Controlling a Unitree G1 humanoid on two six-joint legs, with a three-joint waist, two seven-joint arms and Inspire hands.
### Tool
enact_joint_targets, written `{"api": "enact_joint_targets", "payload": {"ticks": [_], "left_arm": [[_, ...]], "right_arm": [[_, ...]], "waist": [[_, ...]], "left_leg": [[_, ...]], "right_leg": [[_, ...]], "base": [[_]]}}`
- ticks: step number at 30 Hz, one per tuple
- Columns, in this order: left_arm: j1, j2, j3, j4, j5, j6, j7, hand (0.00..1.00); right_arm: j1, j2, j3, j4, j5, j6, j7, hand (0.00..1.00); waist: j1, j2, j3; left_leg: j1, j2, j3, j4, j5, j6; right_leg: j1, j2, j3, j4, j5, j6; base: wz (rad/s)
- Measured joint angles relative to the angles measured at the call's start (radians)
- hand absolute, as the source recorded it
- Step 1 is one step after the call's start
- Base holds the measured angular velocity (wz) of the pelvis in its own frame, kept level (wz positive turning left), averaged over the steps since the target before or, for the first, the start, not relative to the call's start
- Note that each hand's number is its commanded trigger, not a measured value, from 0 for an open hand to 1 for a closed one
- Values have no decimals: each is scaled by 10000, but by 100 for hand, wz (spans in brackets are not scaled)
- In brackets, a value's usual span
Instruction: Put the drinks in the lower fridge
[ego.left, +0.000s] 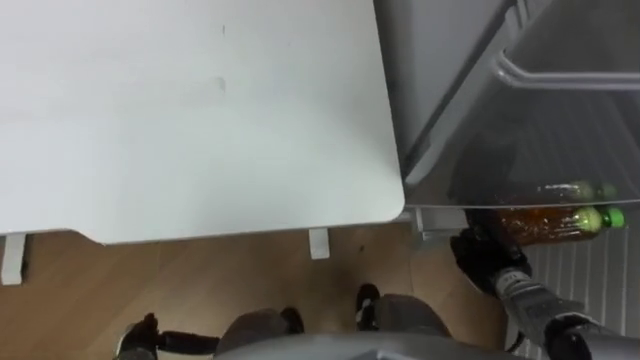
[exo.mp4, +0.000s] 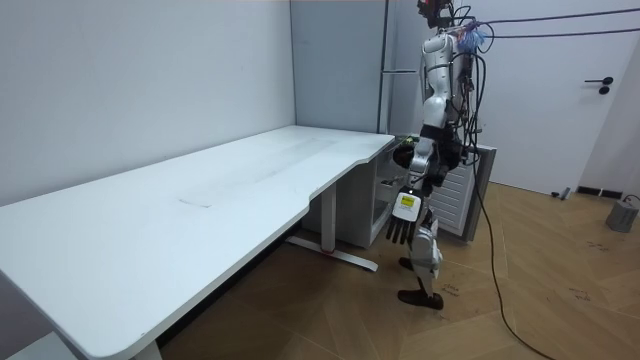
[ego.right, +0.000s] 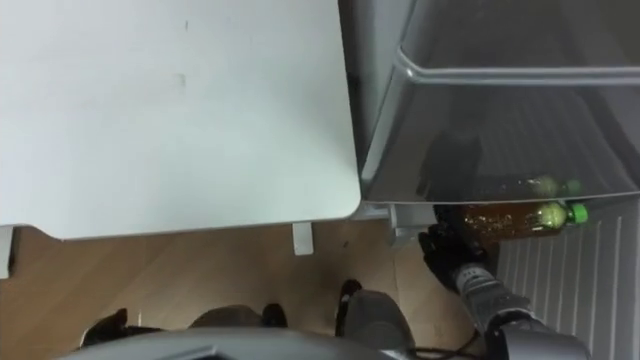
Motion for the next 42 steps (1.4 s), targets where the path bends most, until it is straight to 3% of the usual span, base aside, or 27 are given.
{"api": "enact_joint_targets", "payload": {"ticks": [4, 9, 13, 20, 21, 22, 23, 33, 42], "left_arm": [[-433, 47, -199, -38, 157, -10, -128, 0], [-865, 341, -1113, 52, -31, 17, -115, 0], [-1098, 461, -1484, 98, -251, -1, -66, 0], [-1258, 646, -1658, 39, -424, 68, -32, 0], [-1258, 668, -1655, 12, -424, 68, 25, 0], [-1258, 668, -1655, -13, -424, 68, 76, 0], [-1248, 668, -1664, -18, -421, 73, 174, 0], [-1109, 663, -1981, -128, -426, 459, 272, 0], [-1107, 664, -1977, -371, -444, 486, 273, 0]], "right_arm": [[-558, -365, 171, 240, 0, 36, -257, 100], [-1429, -906, 584, 243, 106, -7, -880, 100], [-1910, -1025, 750, 242, 374, -96, -1246, 100], [-2135, -1147, 877, -14, 489, -89, -1738, 100], [-2134, -1189, 966, -99, 506, -87, -1789, 97], [-2134, -1205, 993, -134, 503, -87, -1827, 25], [-2137, -1245, 1119, -190, 501, -88, -1867, 0], [-2759, -1417, 1165, -296, 681, -80, -2081, 0], [-2856, -1761, 1156, -295, 773, -102, -2393, 0]], "waist": [[241, -37, 22], [524, -108, 68], [582, -212, 119], [923, -320, 123], [966, -316, 121], [982, -314, 120], [1035, -315, 120], [1085, -301, 108], [1168, -301, 108]], "left_leg": [[-924, -38, -69, 509, -9, 31], [-2060, -28, -118, 1234, -37, 76], [-2863, -27, -205, 1718, -71, 125], [-4591, 175, -314, 3111, -432, 223], [-4774, 191, -311, 3252, -468, 245], [-4840, 195, -313, 3317, -485, 252], [-4942, 190, -314, 3385, -501, 258], [-5426, 146, -294, 3669, -567, 302], [-5373, 151, -197, 3632, -580, 305]], "right_leg": [[-941, -134, 13, 603, -66, -59], [-1985, -211, 8, 1223, -4, -136], [-2684, -271, -52, 1567, 15, -153], [-4160, -265, -112, 2481, -57, -206], [-4325, -267, -102, 2587, -69, -203], [-4384, -267, -91, 2634, -79, -198], [-4486, -271, -68, 2694, -102, -190], [-5028, -355, 18, 3015, -169, -164], [-5030, -388, 4, 3071, -200, -199]], "base": [[10], [3], [9], [2], [0], [0], [4], [-1], [0]]}}
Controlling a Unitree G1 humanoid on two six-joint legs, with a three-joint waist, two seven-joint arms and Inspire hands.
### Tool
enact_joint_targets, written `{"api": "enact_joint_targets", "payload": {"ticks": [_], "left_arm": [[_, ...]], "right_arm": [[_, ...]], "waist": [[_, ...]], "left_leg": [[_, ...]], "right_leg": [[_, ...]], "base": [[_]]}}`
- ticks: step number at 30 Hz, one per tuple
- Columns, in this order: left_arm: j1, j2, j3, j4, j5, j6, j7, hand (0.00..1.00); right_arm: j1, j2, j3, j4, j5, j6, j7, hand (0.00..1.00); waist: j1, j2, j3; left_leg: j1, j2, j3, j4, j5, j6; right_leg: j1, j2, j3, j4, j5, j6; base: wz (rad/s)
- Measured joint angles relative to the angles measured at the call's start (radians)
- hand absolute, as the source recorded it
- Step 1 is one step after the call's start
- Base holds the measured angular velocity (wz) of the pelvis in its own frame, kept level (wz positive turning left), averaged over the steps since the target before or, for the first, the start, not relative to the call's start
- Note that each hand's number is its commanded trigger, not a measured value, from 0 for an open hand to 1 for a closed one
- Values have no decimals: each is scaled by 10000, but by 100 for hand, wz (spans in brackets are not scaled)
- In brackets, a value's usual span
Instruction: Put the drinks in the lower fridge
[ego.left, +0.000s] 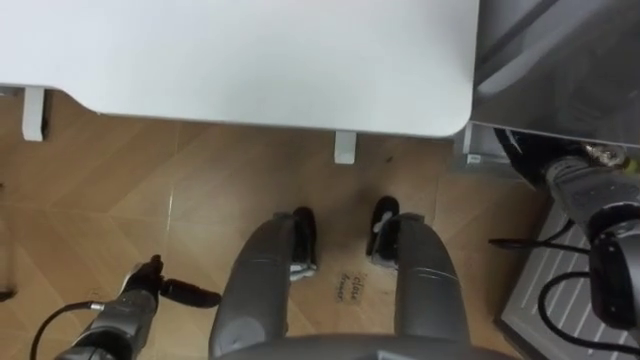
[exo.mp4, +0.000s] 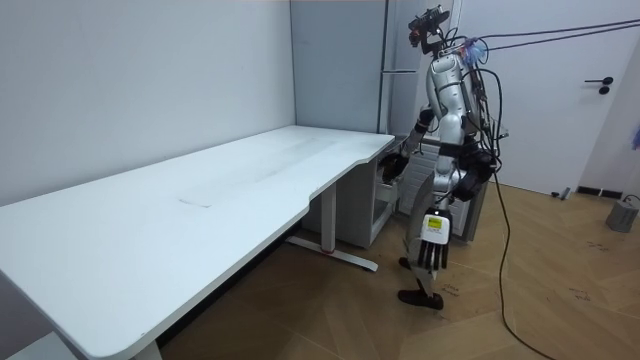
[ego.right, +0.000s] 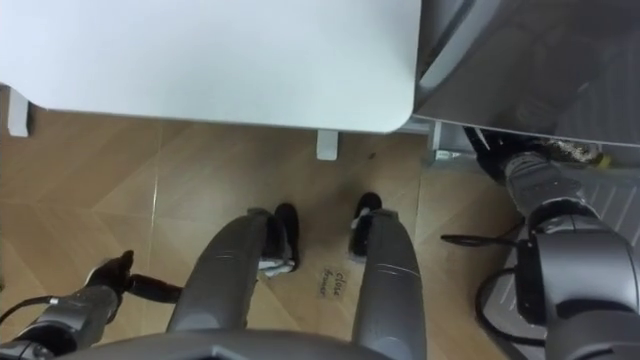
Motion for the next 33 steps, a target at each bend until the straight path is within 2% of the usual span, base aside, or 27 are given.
{"api": "enact_joint_targets", "payload": {"ticks": [13, 22, 25, 28, 30, 33], "left_arm": [[-31, 17, -270, -46, -203, -48, -5, 0], [26, 19, -149, -46, -195, -40, -13, 0], [68, 17, -104, -52, -192, -131, -27, 0], [227, 12, 227, 37, -183, -386, -140, 0], [327, 14, 545, 367, -170, -501, -176, 0], [564, 27, 931, 374, -177, -521, -165, 0]], "right_arm": [[100, -19, 477, 35, 186, -1, 28, 0], [507, -10, 369, 13, 186, 11, 104, 0], [975, 27, 333, -223, 345, -103, 295, 0], [1588, 82, 260, -274, 398, -204, 442, 0], [2126, 268, 111, -290, 445, -416, 718, 0], [2754, 525, -230, -329, 427, -532, 935, 0]], "waist": [[-33, -134, 42], [-167, -125, 26], [-144, -112, 18], [-106, -35, -30], [-160, 42, -94], [-239, 56, -133]], "left_leg": [[526, -8, -38, -298, 13, -2], [1365, -4, -83, -704, -5, -1], [1828, 8, -73, -969, 5, -12], [2396, -9, -78, -1315, 17, -30], [2871, -13, -96, -1610, 28, -53], [3464, 3, -128, -2021, 59, -104]], "right_leg": [[566, -36, -153, -328, 19, 11], [1468, 5, -247, -753, -21, 75], [1931, 54, -264, -1029, 9, 96], [2474, 69, -288, -1321, -5, 128], [2970, 119, -339, -1608, -1, 145], [3595, 220, -392, -2067, 37, 173]], "base": [[1], [1], [-3], [0], [0], [-1]]}}
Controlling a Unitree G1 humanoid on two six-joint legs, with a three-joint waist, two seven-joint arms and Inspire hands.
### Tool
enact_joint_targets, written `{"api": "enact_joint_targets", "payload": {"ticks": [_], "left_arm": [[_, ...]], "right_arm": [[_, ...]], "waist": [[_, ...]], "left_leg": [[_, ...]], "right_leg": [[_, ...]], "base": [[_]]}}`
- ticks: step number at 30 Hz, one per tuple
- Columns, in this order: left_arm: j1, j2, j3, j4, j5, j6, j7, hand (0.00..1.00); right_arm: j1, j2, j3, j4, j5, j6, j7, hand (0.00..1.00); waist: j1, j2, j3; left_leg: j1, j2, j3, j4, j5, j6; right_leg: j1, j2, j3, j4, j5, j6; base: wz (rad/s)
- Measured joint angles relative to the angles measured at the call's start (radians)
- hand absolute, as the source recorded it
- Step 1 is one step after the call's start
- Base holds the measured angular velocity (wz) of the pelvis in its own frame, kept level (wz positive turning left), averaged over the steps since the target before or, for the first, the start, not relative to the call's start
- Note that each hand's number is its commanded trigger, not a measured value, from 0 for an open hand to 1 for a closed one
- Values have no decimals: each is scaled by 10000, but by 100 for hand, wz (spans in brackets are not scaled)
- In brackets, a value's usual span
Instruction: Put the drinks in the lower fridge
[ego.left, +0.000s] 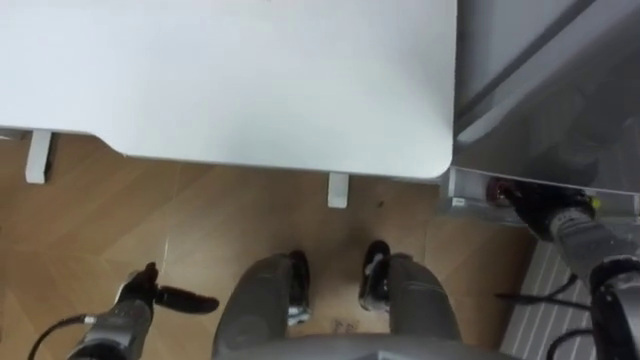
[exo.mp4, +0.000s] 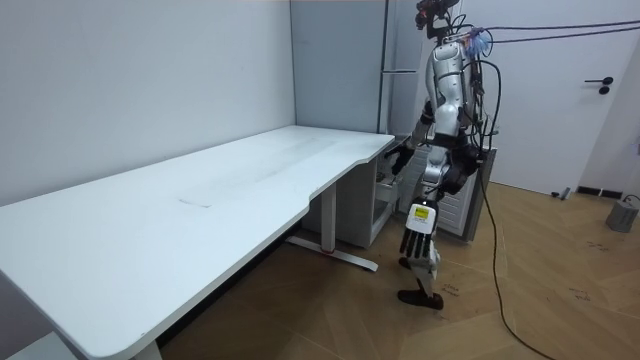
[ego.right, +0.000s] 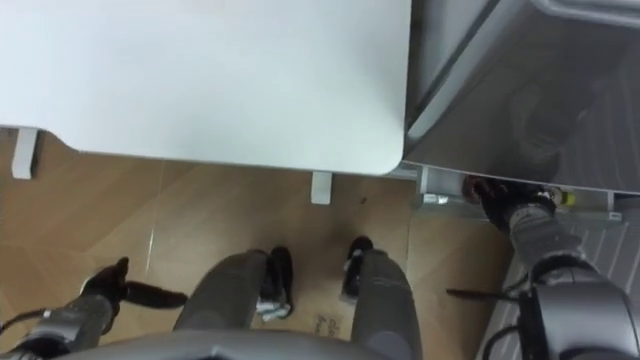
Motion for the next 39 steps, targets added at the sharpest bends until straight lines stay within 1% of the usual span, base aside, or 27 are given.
{"api": "enact_joint_targets", "payload": {"ticks": [1, 3, 7, 10, 13, 15, 17, 20, 25, 27, 29, 30, 33, 34, 37, 39], "left_arm": [[20, -2, -1, -7, 3, -24, 6, 0], [37, -39, -4, -10, -3, -178, 13, 0], [37, -84, -12, -29, -7, -397, 16, 0], [44, -84, -11, -38, -17, -407, 50, 0], [70, -89, -21, -41, -158, -404, 53, 0], [81, -137, -24, -16, -211, -401, 53, 0], [104, -180, -23, -2, -196, -402, 53, 0], [154, -184, -18, -27, -200, -391, 60, 0], [193, -242, -16, -17, -204, -382, 97, 0], [224, -314, -17, -16, -203, -369, 111, 0], [225, -334, -16, -27, -203, -338, 111, 0], [234, -327, -1, -33, -201, -326, 121, 0], [240, -328, -1, -52, -194, -314, 236, 0], [241, -327, -3, -50, -195, -306, 250, 0], [171, -327, -17, -57, -219, -210, 290, 0], [103, -324, -252, -30, -485, -166, 310, 0]], "right_arm": [[93, 11, 2, -20, 1, -44, 20, 0], [339, 124, 19, -61, 1, -244, 32, 0], [471, 268, 19, -61, -136, -340, -56, 0], [511, 305, 15, -88, -280, -347, -236, 0], [542, 309, 10, -355, -578, -367, -606, 0], [519, 357, 9, -474, -872, -541, -863, 0], [528, 361, -4, -483, -1013, -597, -1002, 0], [531, 392, -3, -484, -1273, -654, -1441, 0], [553, 543, -3, -226, -1325, -717, -2188, 0], [555, 643, -3, -202, -1324, -737, -2592, 0], [558, 656, -13, -188, -1330, -737, -2908, 0], [556, 664, -200, -191, -1382, -737, -3105, 0], [548, 665, -663, -164, -1380, -778, -3687, 0], [548, 665, -687, -111, -1375, -789, -3782, 0], [498, 665, -705, 174, -1475, -794, -4256, 0], [411, 662, -658, 357, -1484, -792, -4540, 0]], "waist": [[2, -4, -6], [8, -34, -76], [-51, -86, -130], [-110, -91, -140], [-211, -45, -168], [-204, 26, -200], [-221, 72, -225], [-243, 126, -207], [-278, 145, -192], [-297, 177, -159], [-352, 204, -145], [-438, 216, -143], [-495, 223, -144], [-506, 223, -145], [-537, 200, -144], [-509, 184, -136]], "left_leg": [[88, 3, 2, -58, 4, -6], [305, 29, -16, -278, 29, -42], [573, 64, 38, -491, 41, -52], [738, 65, 77, -518, 30, -38], [794, 99, 104, -592, 27, -37], [851, 137, 185, -624, 30, -39], [922, 127, 272, -678, 49, -48], [964, 134, 327, -718, 77, -72], [951, 134, 315, -724, 84, -85], [921, 131, 308, -738, 84, -84], [889, 130, 285, -740, 83, -82], [846, 127, 261, -740, 84, -80], [725, 126, 255, -736, 86, -77], [713, 126, 255, -733, 86, -77], [584, 85, 257, -677, 86, -76], [479, -9, 261, -502, 88, -69]], "right_leg": [[87, 21, 9, -72, 14, 9], [354, 120, 11, -423, 129, 32], [658, 225, 79, -723, 261, 82], [791, 248, 131, -755, 274, 103], [851, 285, 133, -860, 348, 97], [861, 297, 156, -864, 388, 70], [869, 283, 178, -835, 390, 67], [861, 284, 190, -819, 398, 51], [862, 275, 152, -897, 362, 28], [850, 269, 143, -902, 359, 34], [844, 259, 102, -885, 354, 41], [822, 249, 69, -886, 342, 49], [711, 238, 47, -864, 327, 49], [694, 239, 47, -849, 321, 48], [493, 197, 83, -665, 246, 40], [267, 79, 122, -335, 138, 37]], "base": [[-5], [-6], [-7], [-4], [-5], [-13], [-9], [-5], [0], [0], [6], [10], [2], [0], [0], [0]]}}
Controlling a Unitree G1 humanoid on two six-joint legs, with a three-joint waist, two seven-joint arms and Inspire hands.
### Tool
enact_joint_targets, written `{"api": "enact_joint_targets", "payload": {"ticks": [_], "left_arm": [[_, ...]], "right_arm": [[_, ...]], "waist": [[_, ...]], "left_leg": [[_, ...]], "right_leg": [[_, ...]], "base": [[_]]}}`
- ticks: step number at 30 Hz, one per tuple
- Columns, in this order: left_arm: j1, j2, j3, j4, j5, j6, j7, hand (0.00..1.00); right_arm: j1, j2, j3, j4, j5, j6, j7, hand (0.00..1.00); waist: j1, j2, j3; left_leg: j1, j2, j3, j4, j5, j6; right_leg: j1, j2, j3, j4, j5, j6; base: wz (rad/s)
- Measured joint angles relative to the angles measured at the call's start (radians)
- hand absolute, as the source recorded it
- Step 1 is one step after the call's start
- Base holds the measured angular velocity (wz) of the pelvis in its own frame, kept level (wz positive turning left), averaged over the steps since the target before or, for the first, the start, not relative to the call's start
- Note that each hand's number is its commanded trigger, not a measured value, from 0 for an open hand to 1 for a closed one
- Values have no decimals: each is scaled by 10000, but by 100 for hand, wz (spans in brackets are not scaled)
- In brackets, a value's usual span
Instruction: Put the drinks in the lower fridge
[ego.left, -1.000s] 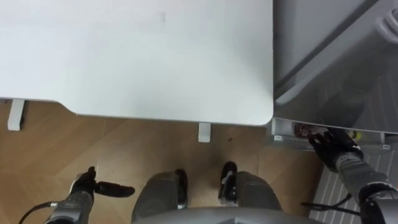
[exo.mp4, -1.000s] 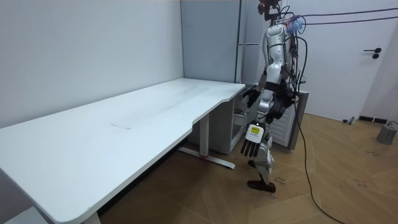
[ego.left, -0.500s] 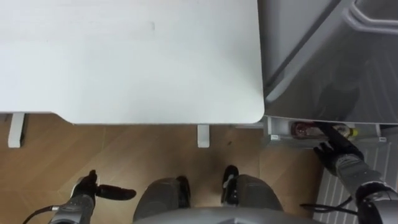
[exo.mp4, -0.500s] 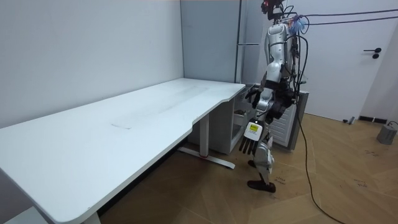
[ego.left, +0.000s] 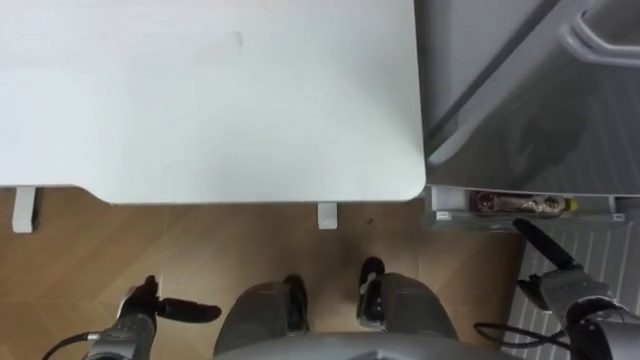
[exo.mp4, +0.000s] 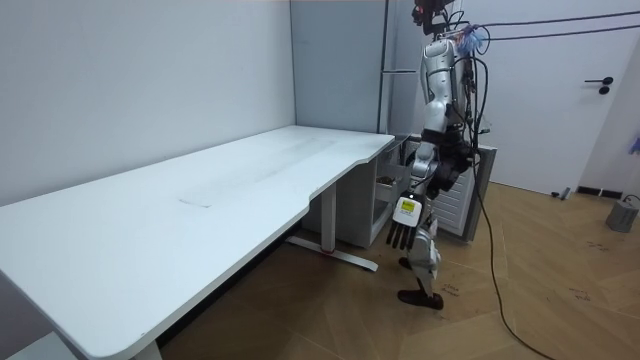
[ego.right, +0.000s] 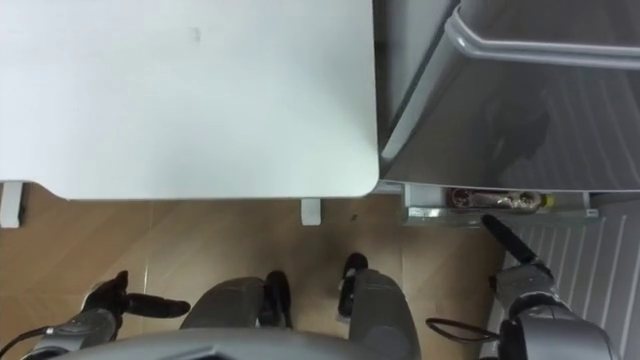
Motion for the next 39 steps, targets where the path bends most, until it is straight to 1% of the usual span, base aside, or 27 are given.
{"api": "enact_joint_targets", "payload": {"ticks": [2, 3, 4, 7, 9, 11, 13, 15, 16, 17, 19, 20, 21, 22, 23, 24, 25, 26, 27, 28, 29, 30, 32, 33, 36, 39], "left_arm": [[-141, -2, -203, 20, -112, -3, -1, 0], [-192, 9, -284, 27, -115, -9, -1, 0], [-222, 15, -349, 28, -116, -9, -1, 0], [-305, 14, -385, 34, -216, -27, -1, 0], [-319, 14, -439, 27, -492, -19, 8, 0], [-318, 10, -466, 28, -497, -24, 22, 0], [-321, 10, -453, 26, -501, -17, 124, 0], [-355, 8, -464, -5, -482, 6, 390, 0], [-373, 11, -489, -6, -476, 26, 438, 0], [-446, 21, -621, -8, -477, 71, 475, 0], [-493, 31, -816, -13, -479, 103, 625, 0], [-496, 44, -981, -13, -476, 87, 668, 0], [-495, 54, -1104, -16, -480, 97, 673, 0], [-498, 61, -1140, -21, -481, 108, 674, 0], [-498, 69, -1165, -20, -491, 131, 675, 0], [-513, 76, -1178, -23, -506, 126, 676, 0], [-520, 76, -1178, -24, -506, 117, 679, 0], [-534, 76, -1176, -36, -514, 112, 684, 0], [-547, 76, -1177, -75, -512, 112, 684, 0], [-547, 78, -1170, -113, -515, 113, 686, 0], [-547, 88, -1170, -168, -532, 113, 687, 0], [-548, 93, -1171, -220, -596, 105, 686, 0], [-560, 107, -1165, -334, -673, 61, 680, 0], [-558, 154, -1164, -443, -701, 58, 654, 0], [-553, 293, -1160, -527, -683, 62, 621, 0], [-523, 327, -1143, -784, -674, 71, 613, 0]], "right_arm": [[-156, 20, -12, 94, 217, 3, -128, 0], [-295, 47, -9, 174, 434, 8, -142, 0], [-326, 54, -10, 172, 573, 7, -144, 0], [-552, 68, -26, 117, 1114, -8, -163, 0], [-816, 57, -20, 46, 1758, -110, -318, 0], [-1053, 56, -22, -27, 2158, -210, -340, 0], [-1107, 53, -44, -362, 2635, -279, -386, 0], [-1225, -2, -106, -768, 3054, -345, -402, 0], [-1246, -23, -129, -873, 3132, -365, -394, 0], [-1266, -90, -132, -1160, 3378, -448, -409, 0], [-1581, -274, -136, -1222, 3898, -502, -282, 0], [-1815, -415, -132, -1221, 4134, -505, -186, 0], [-2009, -529, -123, -1236, 4182, -534, -65, 0], [-2084, -576, -118, -1254, 4183, -545, 11, 0], [-2221, -662, -117, -1294, 4191, -563, 180, 0], [-2267, -755, -117, -1425, 4225, -624, 276, 0], [-2291, -804, -125, -1503, 4228, -646, 316, 0], [-2431, -920, -131, -1502, 4348, -662, 416, 0], [-2498, -1010, -129, -1491, 4512, -671, 409, 0], [-2495, -1025, -129, -1491, 4529, -703, 458, 0], [-2509, -1031, -132, -1509, 4549, -750, 545, 0], [-2522, -1054, -132, -1558, 4631, -796, 579, 0], [-2534, -1137, -129, -1670, 4665, -833, 564, 0], [-2537, -1189, -128, -1740, 4699, -832, 569, 0], [-2652, -1202, -108, -1809, 4777, -816, 581, 0], [-2652, -1203, -107, -1937, 4797, -818, 591, 0]], "waist": [[5, -12, 9], [-13, -39, 31], [-8, -45, 34], [-8, -83, 67], [63, -86, 81], [92, -71, 89], [127, -59, 93], [269, -48, 89], [275, -52, 88], [299, -65, 96], [343, -53, 98], [359, -40, 99], [373, -23, 100], [379, -23, 100], [374, -19, 100], [357, -25, 102], [354, -38, 108], [327, -100, 137], [327, -126, 143], [327, -130, 146], [318, -146, 153], [257, -153, 152], [212, -181, 157], [177, -203, 165], [7, -251, 190], [-29, -275, 202]], "left_leg": [[-258, -12, -3, 183, -2, 5], [-402, -17, 4, 285, -5, 11], [-492, -10, 2, 359, -6, 12], [-1125, 7, -7, 743, -65, 84], [-1777, 12, 17, 1203, -133, 137], [-2285, 17, 28, 1571, -173, 178], [-2789, 16, 14, 1975, -240, 215], [-3613, 50, -23, 2710, -436, 243], [-3808, 17, -35, 2867, -460, 259], [-4181, -29, -34, 3206, -541, 288], [-4799, -14, -31, 3785, -725, 254], [-5165, 14, -33, 4196, -852, 259], [-5529, 72, -48, 4663, -1014, 261], [-5709, 107, -53, 4896, -1107, 255], [-6070, 164, -84, 5378, -1285, 256], [-6375, 157, -111, 5817, -1438, 278], [-6507, 147, -112, 6003, -1502, 293], [-6748, 154, -86, 6364, -1636, 296], [-7000, 165, -82, 6710, -1767, 319], [-7117, 173, -84, 6892, -1832, 319], [-7341, 186, -97, 7238, -1972, 332], [-7541, 163, -115, 7578, -2098, 359], [-7804, 163, -141, 8060, -2297, 379], [-7999, 163, -135, 8319, -2387, 411], [-8295, 180, -128, 8812, -2570, 458], [-8460, 230, -98, 9092, -2667, 521]], "right_leg": [[-238, -27, 29, 142, -24, 0], [-389, -42, 44, 179, -31, -8], [-465, -43, 46, 225, -31, -9], [-1071, -68, 109, 618, -68, -25], [-1743, -86, 249, 1070, -80, -16], [-2255, -118, 302, 1395, -106, -12], [-2747, -171, 320, 1787, -167, -29], [-3556, -253, 334, 2501, -343, -62], [-3765, -320, 324, 2711, -411, -77], [-4182, -428, 347, 3151, -545, -79], [-4815, -499, 390, 3730, -701, -119], [-5188, -511, 435, 4126, -817, -108], [-5551, -516, 452, 4533, -925, -155], [-5728, -516, 459, 4750, -998, -165], [-6064, -526, 462, 5183, -1157, -178], [-6377, -611, 469, 5659, -1329, -207], [-6529, -653, 479, 5867, -1420, -205], [-6835, -668, 581, 6270, -1540, -201], [-7113, -702, 629, 6637, -1680, -184], [-7228, -716, 635, 6799, -1734, -201], [-7458, -766, 649, 7151, -1862, -221], [-7664, -865, 659, 7529, -2016, -240], [-7953, -918, 756, 8020, -2236, -192], [-8154, -970, 790, 8285, -2356, -200], [-8466, -1023, 862, 8782, -2501, -198], [-8642, -1020, 910, 9007, -2581, -152]], "base": [[0], [0], [3], [2], [0], [2], [5], [7], [19], [16], [8], [0], [0], [0], [5], [10], [10], [4], [0], [4], [10], [11], [9], [6], [3], [-2]]}}
